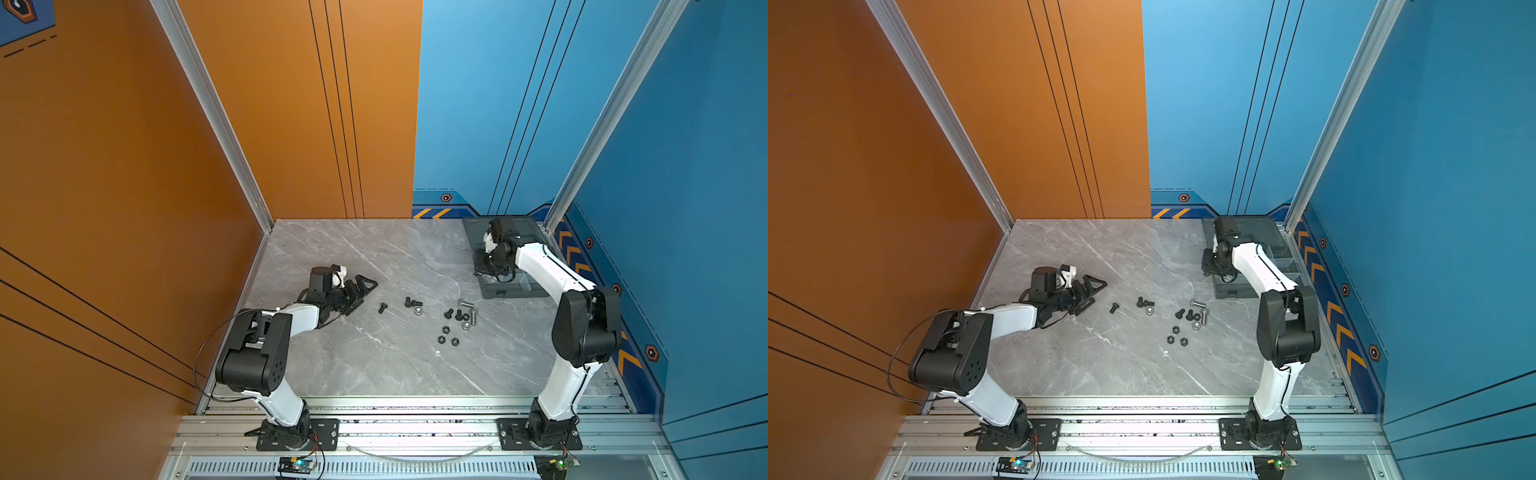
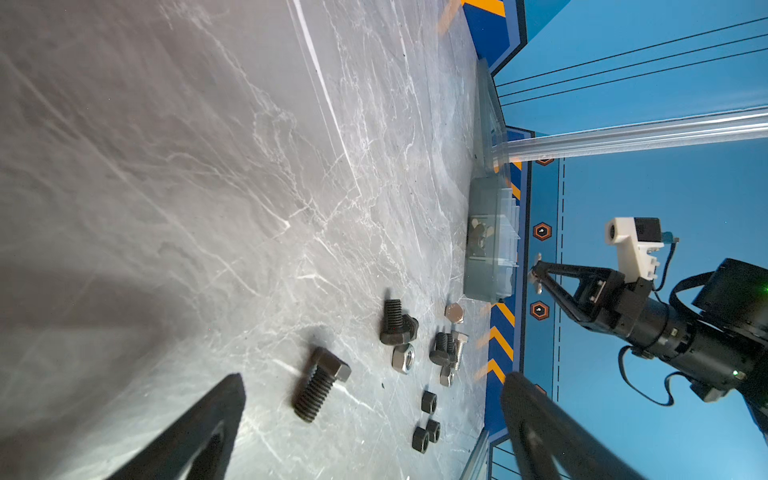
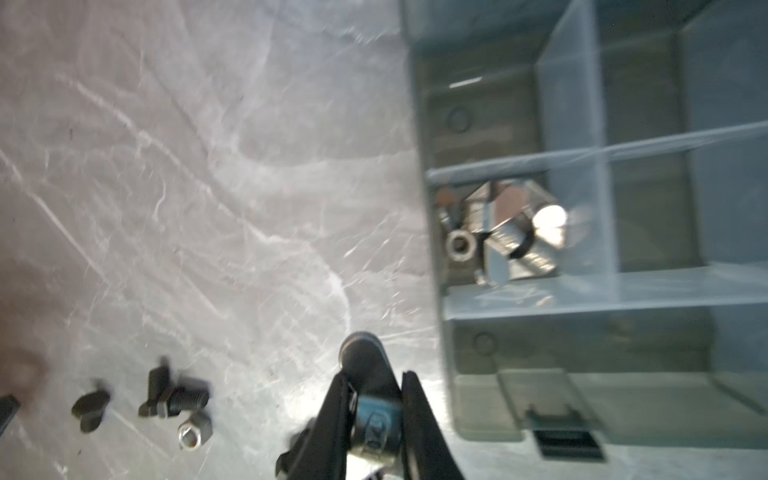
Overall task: Sort the screws and nuts into containers
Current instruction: 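Carry the wing nut with the right gripper to the organizer box, then lower the wing nut into the compartment nearest the robot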
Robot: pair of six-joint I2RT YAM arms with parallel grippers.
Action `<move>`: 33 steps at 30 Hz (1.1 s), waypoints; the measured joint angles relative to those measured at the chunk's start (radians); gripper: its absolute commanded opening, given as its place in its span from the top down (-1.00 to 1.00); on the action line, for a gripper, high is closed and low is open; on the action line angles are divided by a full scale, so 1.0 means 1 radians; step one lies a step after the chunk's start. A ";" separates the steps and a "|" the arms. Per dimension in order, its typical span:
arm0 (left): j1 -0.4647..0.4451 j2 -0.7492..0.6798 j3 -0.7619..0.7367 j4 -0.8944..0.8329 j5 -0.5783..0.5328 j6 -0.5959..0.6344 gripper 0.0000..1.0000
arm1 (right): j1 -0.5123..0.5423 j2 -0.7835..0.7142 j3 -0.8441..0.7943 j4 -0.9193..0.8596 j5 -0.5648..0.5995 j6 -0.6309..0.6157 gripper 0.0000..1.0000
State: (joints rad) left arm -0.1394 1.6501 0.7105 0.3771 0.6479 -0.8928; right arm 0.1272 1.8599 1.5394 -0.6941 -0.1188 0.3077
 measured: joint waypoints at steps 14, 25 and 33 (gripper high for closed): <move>0.000 0.000 0.000 0.000 0.000 -0.014 -0.95 | -0.111 0.164 0.156 -0.002 0.106 -0.058 1.00; 0.000 0.000 0.000 0.000 0.000 -0.014 -0.95 | -0.103 0.183 0.156 -0.002 0.106 -0.058 1.00; 0.000 0.000 0.000 0.000 0.000 -0.014 -0.95 | -0.082 0.208 0.167 -0.002 0.106 -0.058 0.98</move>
State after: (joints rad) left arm -0.1394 1.6497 0.7105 0.3771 0.6476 -0.9073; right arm 0.0448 2.0682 1.7061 -0.6964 -0.0124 0.2497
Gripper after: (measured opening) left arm 0.977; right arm 0.196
